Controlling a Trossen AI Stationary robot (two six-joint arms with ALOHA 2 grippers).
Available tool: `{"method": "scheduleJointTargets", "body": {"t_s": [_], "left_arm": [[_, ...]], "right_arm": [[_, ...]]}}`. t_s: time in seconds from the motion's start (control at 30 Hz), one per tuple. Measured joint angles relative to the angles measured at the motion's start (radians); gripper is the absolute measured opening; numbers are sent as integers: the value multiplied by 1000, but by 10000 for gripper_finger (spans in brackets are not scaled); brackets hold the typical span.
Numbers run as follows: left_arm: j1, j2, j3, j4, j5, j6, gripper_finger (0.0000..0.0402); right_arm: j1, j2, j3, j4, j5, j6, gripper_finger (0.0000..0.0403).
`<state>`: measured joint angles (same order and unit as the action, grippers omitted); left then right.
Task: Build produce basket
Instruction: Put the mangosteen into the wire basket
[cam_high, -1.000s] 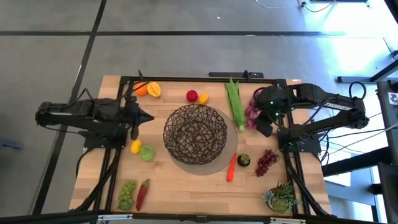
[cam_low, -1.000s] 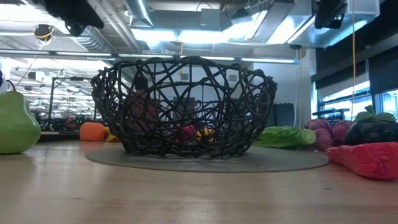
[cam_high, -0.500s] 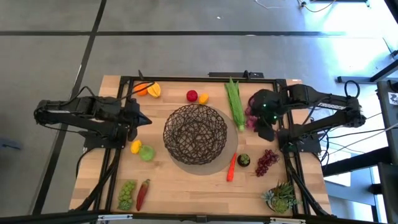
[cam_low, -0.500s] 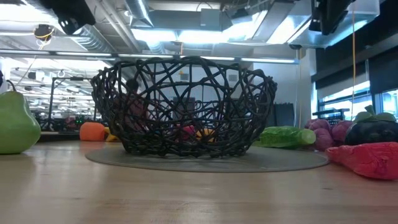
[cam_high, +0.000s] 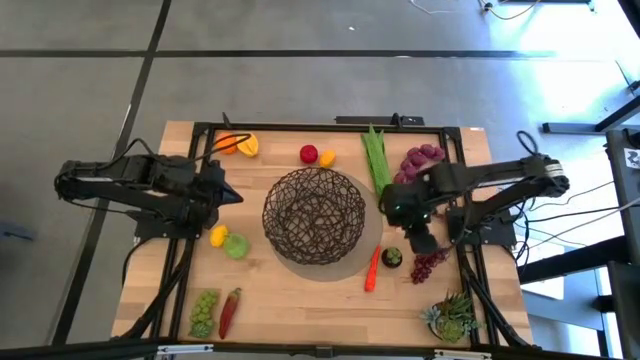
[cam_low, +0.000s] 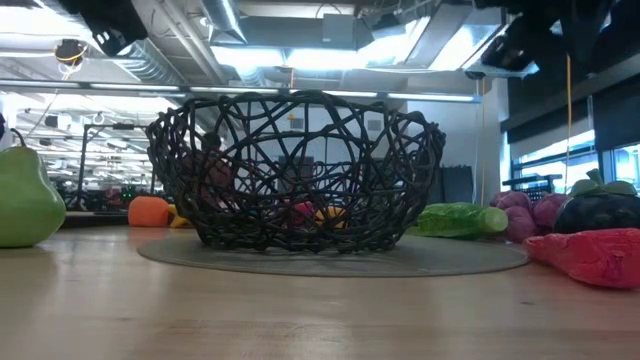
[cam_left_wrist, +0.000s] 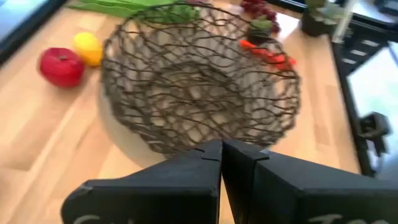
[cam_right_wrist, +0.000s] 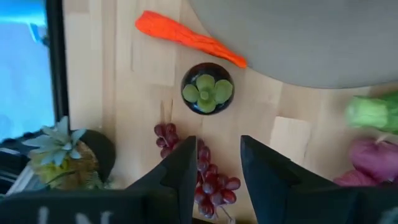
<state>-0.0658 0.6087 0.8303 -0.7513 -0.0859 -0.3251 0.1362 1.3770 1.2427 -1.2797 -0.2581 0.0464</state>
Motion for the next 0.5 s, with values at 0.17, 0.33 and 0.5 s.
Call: {"method": "scheduleJointTargets", "body": {"t_s": [0.17,0.33,0.5], "left_arm": [[0,52,51,-4,10,54,0],[0,75,99,-9,10,122,0],[0,84,124,-25,-1,125,0]], "right_arm": [[32,93,-9,38,2,-1,117],[48,167,-9,51,-6,1,117],[60,201,-9,65,-23,-3,117]]}}
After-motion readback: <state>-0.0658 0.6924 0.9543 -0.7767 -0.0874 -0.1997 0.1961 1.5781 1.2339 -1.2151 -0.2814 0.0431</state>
